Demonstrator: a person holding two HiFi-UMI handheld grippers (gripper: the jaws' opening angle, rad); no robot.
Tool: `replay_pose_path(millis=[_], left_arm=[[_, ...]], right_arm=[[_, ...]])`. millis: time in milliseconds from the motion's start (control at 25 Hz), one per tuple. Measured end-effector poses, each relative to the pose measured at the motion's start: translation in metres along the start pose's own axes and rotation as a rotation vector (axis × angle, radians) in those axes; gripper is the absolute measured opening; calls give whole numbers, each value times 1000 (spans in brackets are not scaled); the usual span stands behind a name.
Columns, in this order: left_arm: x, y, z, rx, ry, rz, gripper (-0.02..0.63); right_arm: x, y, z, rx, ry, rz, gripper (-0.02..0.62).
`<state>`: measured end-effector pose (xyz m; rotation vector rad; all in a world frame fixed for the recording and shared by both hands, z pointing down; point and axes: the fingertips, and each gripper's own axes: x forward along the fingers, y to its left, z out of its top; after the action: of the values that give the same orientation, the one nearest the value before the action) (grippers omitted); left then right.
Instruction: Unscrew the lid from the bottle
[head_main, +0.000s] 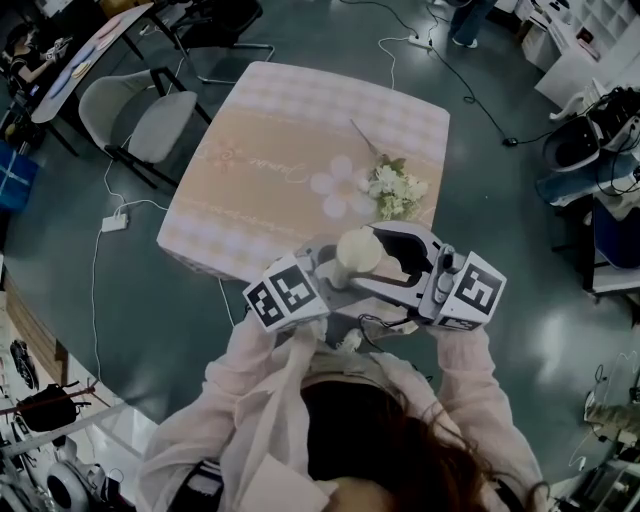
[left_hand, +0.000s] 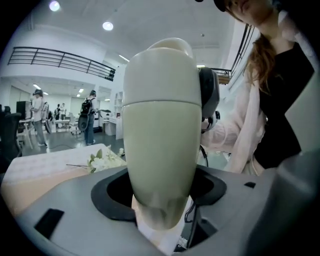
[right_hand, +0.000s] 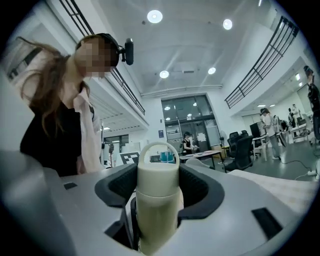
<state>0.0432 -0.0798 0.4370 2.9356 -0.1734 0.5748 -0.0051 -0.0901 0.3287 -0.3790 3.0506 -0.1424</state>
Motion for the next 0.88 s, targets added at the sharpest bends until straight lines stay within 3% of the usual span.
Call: replay_pose_path(millis=[280,440,640,800,880], left_arm=[[1,-26,1,82,-4,-164,316],[3,-31,-4,86,8,-191,316],[5,-9,-8,1,-4,-87,316],[5,6,-9,-48,-10,1,316],[5,15,-14,-78,-5,60,316]], right_arm=[[-8,20,2,-1,-28,182,276],[-10,23,-4,9,-26,219,277],[-9,2,-4,-11,-59,61,290],[-9,-3,-8,-20,-35,-34,364],[-9,-6,-8,-9,-41,-108,370]])
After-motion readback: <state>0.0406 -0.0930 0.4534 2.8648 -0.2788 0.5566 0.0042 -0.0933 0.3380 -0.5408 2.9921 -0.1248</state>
